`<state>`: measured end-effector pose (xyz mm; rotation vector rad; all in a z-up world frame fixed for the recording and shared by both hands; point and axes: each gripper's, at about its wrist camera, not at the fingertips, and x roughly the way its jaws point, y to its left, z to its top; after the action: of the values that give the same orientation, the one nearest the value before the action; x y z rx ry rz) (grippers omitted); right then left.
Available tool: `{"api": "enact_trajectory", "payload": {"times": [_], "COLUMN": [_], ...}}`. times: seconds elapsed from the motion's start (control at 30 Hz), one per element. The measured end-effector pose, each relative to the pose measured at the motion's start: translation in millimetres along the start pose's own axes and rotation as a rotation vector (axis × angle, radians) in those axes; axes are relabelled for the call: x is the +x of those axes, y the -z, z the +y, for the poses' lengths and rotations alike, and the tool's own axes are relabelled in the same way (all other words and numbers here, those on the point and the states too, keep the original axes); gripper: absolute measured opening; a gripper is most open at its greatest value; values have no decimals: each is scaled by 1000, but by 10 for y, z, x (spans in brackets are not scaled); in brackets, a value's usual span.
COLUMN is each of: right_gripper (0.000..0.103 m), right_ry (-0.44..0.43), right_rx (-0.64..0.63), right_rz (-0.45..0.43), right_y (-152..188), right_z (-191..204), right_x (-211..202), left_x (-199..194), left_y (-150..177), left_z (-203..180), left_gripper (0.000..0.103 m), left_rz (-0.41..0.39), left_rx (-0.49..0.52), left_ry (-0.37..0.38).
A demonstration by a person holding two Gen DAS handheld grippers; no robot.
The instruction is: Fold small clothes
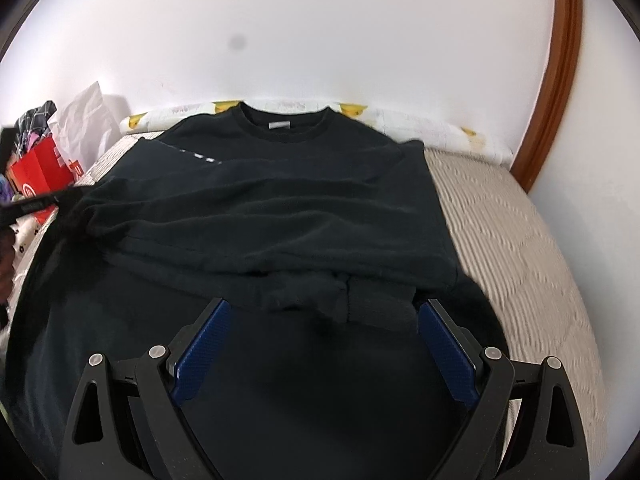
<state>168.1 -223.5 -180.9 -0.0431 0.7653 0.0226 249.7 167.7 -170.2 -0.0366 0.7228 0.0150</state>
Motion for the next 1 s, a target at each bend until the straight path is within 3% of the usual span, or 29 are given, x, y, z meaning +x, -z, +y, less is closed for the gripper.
{"api": "enact_trajectory", "payload": {"times": [0.13,0.27,0.47,0.53,0.67,0.8,1.0], "right_gripper": [94,94,94,93,92,91,91], "right_ry": [28,80,208,232,209,228,146], "right_rx": [34,99,154,178,262,265,245], "right_rz": [-32,-35,39,94,118,100,37], "right_y": [-130,-183,-98,-12,123,150,259], "right_z": [-144,-412,-826,-940,-1092,-1045,-864], "right_x": [85,215,566,713,766,566,143], "left_x": [146,361,259,223,157,171,204], "left_y": [-60,82,160,158,197,269,387], "left_z": [125,193,221,188,37,-136,-294], "left_gripper": [7,7,9,16,31,40,45], "left_rz": [38,124,122,119,103,118,130], "left_rx": [4,-22,-72,-79,-60,-23,39], "left_ry": [-22,-21,23,42,90,110,8]}}
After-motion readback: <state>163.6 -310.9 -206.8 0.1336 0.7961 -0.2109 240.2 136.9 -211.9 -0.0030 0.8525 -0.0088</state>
